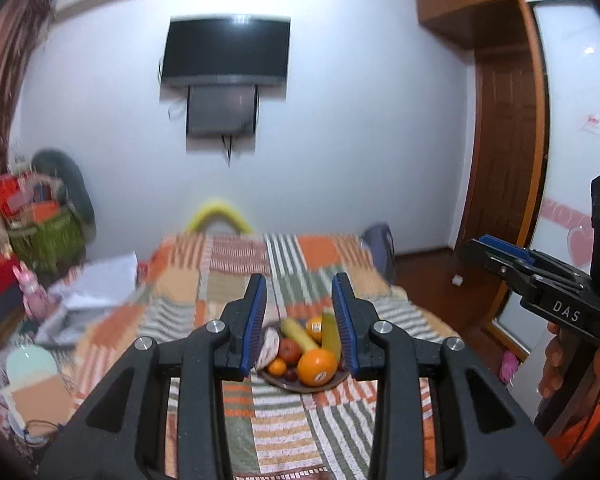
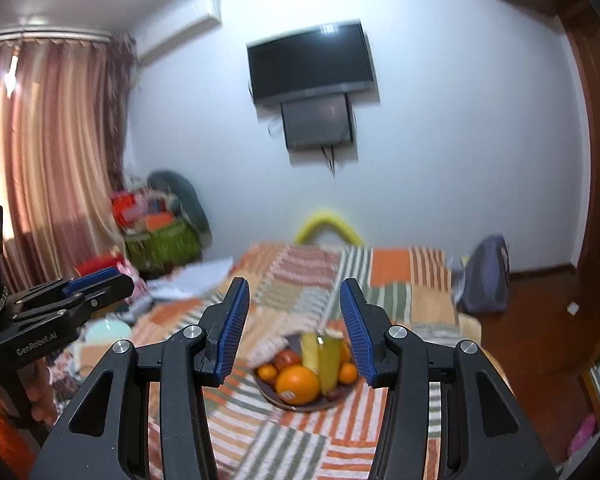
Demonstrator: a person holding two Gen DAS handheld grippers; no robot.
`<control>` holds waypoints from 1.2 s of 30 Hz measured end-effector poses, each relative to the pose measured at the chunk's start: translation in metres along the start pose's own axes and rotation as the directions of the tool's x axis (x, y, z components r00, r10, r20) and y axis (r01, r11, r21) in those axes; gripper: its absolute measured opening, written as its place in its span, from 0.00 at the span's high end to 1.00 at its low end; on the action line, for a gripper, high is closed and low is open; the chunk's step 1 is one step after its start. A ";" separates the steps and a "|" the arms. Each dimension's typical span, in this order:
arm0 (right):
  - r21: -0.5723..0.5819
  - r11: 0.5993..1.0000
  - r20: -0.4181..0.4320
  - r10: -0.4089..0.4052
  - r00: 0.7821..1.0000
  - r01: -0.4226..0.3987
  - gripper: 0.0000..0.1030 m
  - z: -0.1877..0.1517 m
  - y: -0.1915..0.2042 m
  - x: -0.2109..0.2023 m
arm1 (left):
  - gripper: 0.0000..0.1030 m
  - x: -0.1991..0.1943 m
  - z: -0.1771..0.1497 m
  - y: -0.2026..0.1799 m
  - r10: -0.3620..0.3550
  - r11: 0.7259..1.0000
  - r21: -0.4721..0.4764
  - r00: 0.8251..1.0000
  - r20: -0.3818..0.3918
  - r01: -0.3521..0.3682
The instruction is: Organize fruits
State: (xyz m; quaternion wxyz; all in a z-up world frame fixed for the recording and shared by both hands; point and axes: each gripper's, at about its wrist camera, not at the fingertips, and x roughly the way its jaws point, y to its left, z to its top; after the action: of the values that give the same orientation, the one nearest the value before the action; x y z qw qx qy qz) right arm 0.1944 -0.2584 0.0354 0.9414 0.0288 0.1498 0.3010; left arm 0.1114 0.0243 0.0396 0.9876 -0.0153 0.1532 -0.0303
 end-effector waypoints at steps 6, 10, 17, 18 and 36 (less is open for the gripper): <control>-0.014 1.000 0.099 0.011 0.995 -0.010 0.45 0.006 0.020 -0.034 | 0.41 -0.057 0.013 -0.012 0.038 0.999 0.005 0.991 0.130 -0.039; -0.028 0.999 0.133 -0.017 0.991 0.021 0.26 0.001 0.030 -0.040 | 0.28 -0.074 0.014 -0.017 0.048 0.999 0.009 0.987 0.153 -0.050; -0.040 0.995 0.163 -0.084 0.983 0.091 0.00 -0.004 0.037 -0.047 | 0.05 -0.081 0.006 -0.019 0.056 0.998 0.012 0.985 0.164 -0.059; -0.036 0.995 0.169 -0.090 0.981 0.098 0.00 -0.005 0.037 -0.048 | 0.04 -0.081 0.005 -0.019 0.061 0.998 0.013 0.984 0.165 -0.064; -0.050 0.993 0.161 -0.101 0.982 0.110 0.00 -0.012 0.042 -0.060 | 0.01 -0.079 -0.004 -0.016 0.062 0.998 -0.006 0.989 0.134 -0.062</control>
State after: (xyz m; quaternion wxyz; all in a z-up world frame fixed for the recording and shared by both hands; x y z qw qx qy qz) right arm 0.1207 -0.2596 0.0456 0.9653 0.0169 0.0668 0.2518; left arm 0.0345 0.0134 0.0602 0.9961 -0.0134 0.0872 0.0018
